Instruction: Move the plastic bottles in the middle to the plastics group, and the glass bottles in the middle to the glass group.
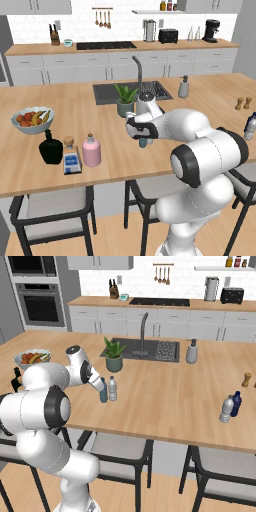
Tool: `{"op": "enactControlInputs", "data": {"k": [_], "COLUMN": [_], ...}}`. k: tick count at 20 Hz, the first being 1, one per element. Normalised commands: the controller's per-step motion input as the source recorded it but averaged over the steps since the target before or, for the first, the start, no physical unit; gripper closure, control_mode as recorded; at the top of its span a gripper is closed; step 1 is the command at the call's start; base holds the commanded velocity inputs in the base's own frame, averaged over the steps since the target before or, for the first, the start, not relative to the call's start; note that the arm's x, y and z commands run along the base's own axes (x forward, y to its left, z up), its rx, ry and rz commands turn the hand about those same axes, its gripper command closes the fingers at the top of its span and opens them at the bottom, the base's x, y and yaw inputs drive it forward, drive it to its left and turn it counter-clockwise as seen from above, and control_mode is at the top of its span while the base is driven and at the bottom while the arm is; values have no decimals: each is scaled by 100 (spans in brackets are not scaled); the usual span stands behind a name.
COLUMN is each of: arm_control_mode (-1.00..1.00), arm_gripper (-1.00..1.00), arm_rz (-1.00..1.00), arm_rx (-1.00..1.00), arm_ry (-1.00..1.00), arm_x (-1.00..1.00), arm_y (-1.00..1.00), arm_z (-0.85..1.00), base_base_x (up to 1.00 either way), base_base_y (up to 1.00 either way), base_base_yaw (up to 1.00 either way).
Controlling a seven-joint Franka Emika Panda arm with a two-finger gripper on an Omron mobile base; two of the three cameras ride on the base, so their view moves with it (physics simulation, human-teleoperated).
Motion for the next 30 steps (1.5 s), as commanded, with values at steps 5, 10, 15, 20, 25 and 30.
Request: {"op": "enactControlInputs", "data": {"k": [5, 10, 15, 20, 25, 30], "arm_control_mode": [-100, -100, -100, -100, -100, -100], "arm_gripper": [-100, -100, -100, -100, -100, -100], "arm_rz": [0, -1, -1, 0, 0, 0], "arm_rx": [-3, -1, -3, -3, 0, 0], "arm_ry": [0, 1, 2, 0, 0, 0], "arm_x": [5, 15, 22, 19, 17, 17], "arm_y": [-4, -3, -10, -9, 0, 0], "arm_z": [-17, -14, -14, -10, -6, -10], "base_base_x": [0, 0, 0, 0, 0, 0], "base_base_y": [0, 0, 0, 0, 0, 0], "base_base_yaw": [0, 0, 0, 0, 0, 0]}}
